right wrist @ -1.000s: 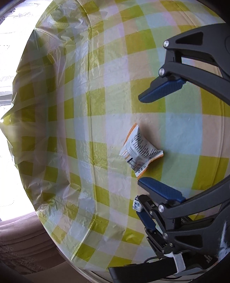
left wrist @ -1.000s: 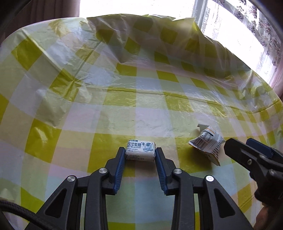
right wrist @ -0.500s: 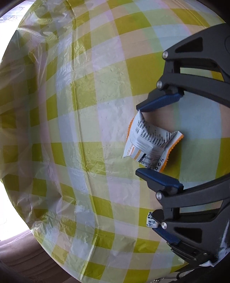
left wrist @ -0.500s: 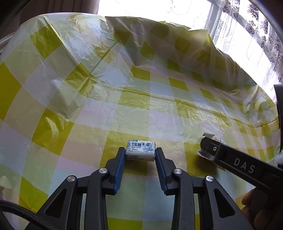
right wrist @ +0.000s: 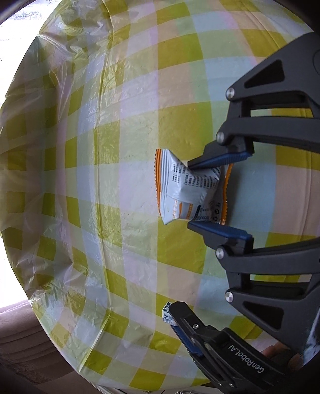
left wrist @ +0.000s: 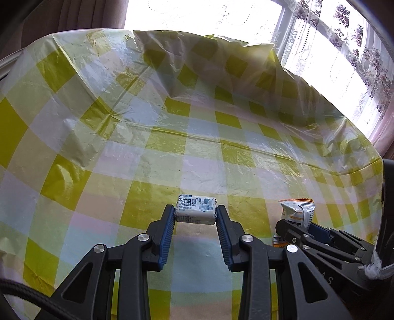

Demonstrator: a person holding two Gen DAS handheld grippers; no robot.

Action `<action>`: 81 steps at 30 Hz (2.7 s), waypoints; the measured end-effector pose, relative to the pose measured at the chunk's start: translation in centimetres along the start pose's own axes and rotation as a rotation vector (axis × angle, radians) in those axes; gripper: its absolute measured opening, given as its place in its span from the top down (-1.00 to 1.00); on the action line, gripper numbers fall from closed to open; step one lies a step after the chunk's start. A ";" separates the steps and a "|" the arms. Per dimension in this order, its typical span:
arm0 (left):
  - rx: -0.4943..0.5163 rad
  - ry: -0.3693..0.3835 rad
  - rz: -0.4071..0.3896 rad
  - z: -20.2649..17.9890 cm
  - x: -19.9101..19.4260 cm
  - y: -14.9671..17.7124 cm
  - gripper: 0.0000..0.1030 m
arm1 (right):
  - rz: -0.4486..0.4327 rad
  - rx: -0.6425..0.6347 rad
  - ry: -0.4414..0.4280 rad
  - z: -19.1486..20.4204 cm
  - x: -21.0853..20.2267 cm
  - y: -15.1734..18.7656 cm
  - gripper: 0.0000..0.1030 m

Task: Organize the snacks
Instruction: 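Lift the milk candy with the left gripper while the right lifts the orange-trimmed packet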

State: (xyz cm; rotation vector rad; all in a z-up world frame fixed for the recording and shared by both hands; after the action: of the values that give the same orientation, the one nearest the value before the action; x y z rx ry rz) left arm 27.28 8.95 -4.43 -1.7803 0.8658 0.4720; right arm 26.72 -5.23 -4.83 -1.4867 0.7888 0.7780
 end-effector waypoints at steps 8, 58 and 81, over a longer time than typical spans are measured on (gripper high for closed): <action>0.029 0.023 0.025 -2.4 -0.2 1.1 0.32 | -0.018 0.002 0.021 -2.3 -1.8 1.2 0.16; 0.142 0.179 0.186 -22.6 -1.8 9.9 0.32 | -0.062 0.267 0.011 -23.1 -12.2 11.3 0.16; 0.289 0.451 0.392 -36.3 -3.0 18.2 0.32 | 0.030 0.390 0.282 -36.0 -17.3 21.1 0.16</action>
State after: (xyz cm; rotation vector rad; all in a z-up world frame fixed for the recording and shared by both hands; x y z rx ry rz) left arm 8.56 -27.00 -0.62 -1.4691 1.5335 0.1741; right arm 0.36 -41.57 0.22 -1.2451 1.1079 0.4070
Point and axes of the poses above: each gripper's, at about its wrist camera, not at the fingertips, and x roughly the way its jaws point, z to its left, y to its underside, the point moved 3 cm from there along x, roughly the way its jaws point, and after that the axes turned 12 degrees about y, right-handed, at the moved point
